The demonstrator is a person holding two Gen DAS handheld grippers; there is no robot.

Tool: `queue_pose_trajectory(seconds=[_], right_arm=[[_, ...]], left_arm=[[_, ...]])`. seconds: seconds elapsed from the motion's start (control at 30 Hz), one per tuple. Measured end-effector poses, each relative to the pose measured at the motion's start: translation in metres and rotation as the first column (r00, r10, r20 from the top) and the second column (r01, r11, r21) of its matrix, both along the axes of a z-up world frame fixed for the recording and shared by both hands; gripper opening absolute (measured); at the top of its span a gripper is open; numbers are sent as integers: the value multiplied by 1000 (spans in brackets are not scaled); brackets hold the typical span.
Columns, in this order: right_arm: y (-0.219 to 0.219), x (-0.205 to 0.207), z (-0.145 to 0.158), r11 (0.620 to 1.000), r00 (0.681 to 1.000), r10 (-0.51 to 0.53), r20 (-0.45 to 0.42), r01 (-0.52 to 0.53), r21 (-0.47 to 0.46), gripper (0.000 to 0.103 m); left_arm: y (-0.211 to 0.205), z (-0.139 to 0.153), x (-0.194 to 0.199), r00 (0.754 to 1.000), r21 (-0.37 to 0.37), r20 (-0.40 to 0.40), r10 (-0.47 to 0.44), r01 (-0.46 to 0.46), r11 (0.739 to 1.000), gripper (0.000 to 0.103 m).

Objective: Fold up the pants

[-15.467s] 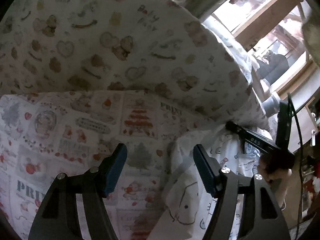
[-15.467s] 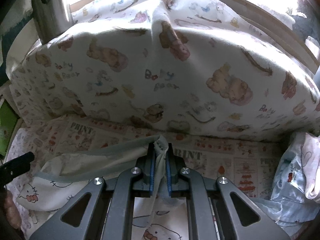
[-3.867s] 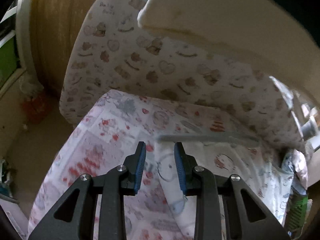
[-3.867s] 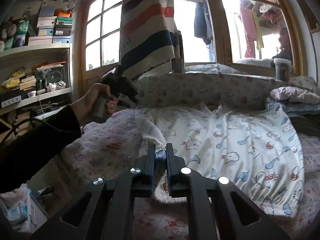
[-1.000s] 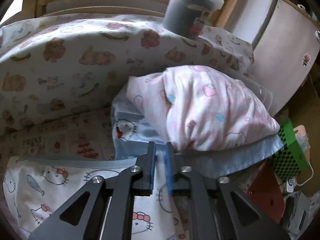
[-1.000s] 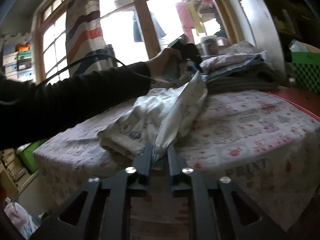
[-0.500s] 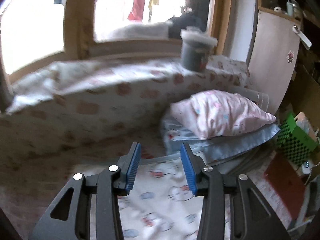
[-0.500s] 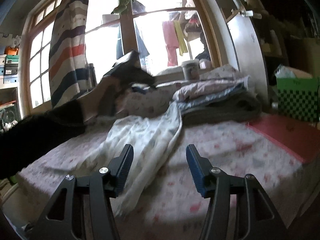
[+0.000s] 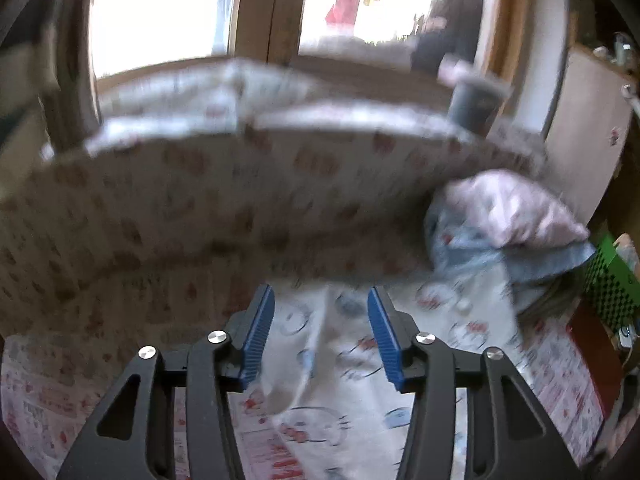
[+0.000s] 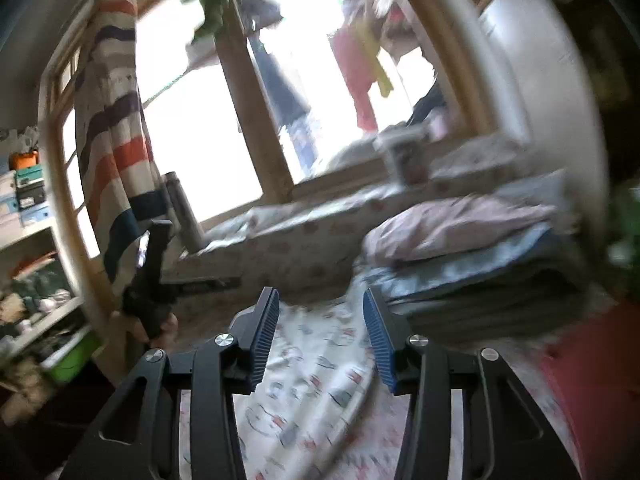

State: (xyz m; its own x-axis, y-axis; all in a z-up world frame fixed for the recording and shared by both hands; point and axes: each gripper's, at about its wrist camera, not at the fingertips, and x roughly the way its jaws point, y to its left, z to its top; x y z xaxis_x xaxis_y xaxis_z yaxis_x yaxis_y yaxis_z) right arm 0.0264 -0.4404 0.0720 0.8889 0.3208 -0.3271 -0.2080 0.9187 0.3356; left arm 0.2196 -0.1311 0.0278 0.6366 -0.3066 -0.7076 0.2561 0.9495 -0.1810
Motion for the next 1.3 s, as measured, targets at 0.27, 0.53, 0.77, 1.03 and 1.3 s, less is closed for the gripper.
queue_pose_trajectory(seconds=[0.27,0.53,0.77,1.03,1.3], right_arm=[[11,156,-39,989,907,46,-419,-101,-109,42],[6,210,-86,981,804,110,-585,-184,-68,36],[19,233,-91,973,788,140,-600,-221,-63,20],[30,232,-101,959,820,156,-551,-260,-116,3],[18,222,-83,975,906,52,-421,-137,-174,2]], left_arm=[[24,-50,55,984,-116,-176,32,-53,992,46],[24,-72,68,981,-233,-180,-72,28,972,32],[31,-77,69,973,-312,-210,-98,28,950,33],[12,-75,64,978,-195,-177,-113,78,978,45],[24,-73,59,978,-234,-180,-108,64,970,54]])
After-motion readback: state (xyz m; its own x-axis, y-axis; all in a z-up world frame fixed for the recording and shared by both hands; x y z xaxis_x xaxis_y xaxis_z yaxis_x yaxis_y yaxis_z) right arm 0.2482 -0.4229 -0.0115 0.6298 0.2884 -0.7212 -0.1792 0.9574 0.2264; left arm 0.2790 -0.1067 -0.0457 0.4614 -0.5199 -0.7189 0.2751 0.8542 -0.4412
